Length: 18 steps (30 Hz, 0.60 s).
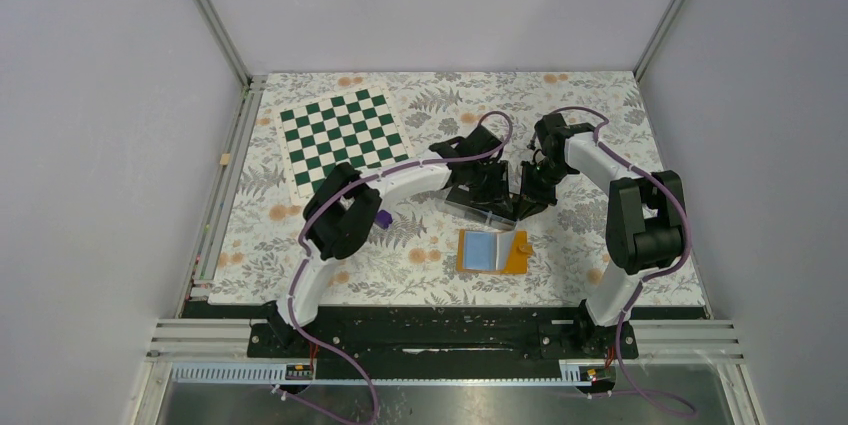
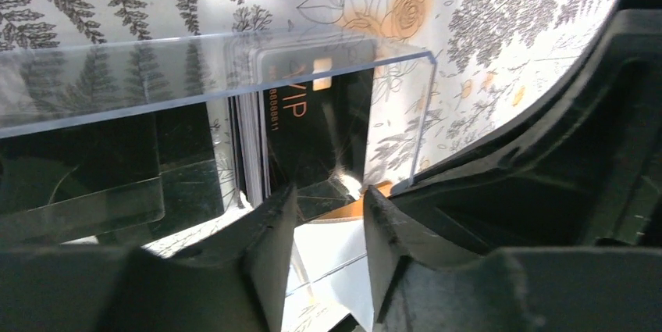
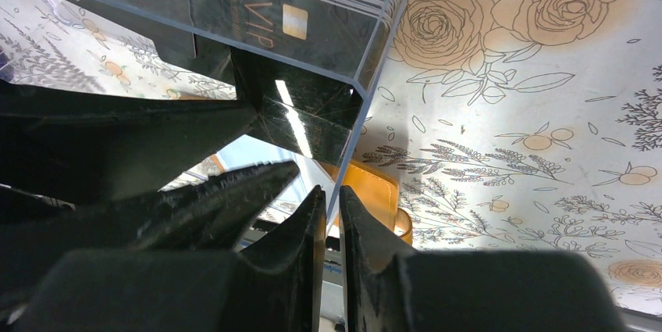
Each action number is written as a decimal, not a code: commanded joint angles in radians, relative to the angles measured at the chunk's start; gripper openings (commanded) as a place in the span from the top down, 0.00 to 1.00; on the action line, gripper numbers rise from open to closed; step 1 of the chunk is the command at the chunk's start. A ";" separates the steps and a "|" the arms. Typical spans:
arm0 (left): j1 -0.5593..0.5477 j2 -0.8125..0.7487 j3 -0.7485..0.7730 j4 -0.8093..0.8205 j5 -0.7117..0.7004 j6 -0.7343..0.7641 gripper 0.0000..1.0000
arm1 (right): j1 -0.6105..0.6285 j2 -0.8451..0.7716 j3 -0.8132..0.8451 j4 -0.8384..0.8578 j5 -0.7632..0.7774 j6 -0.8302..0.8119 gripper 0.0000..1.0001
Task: Put the credit cards into the card holder
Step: Pick up the credit card from the storage box.
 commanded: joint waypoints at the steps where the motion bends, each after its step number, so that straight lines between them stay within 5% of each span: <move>1: 0.000 -0.088 -0.042 0.090 -0.025 0.019 0.59 | 0.004 0.007 0.030 -0.019 -0.030 -0.005 0.83; 9: 0.010 -0.106 -0.055 0.072 -0.081 0.023 0.57 | 0.003 0.010 0.030 -0.018 -0.032 -0.005 0.83; 18: 0.000 -0.028 -0.020 0.050 -0.032 0.016 0.73 | 0.003 0.015 0.032 -0.019 -0.033 -0.006 0.83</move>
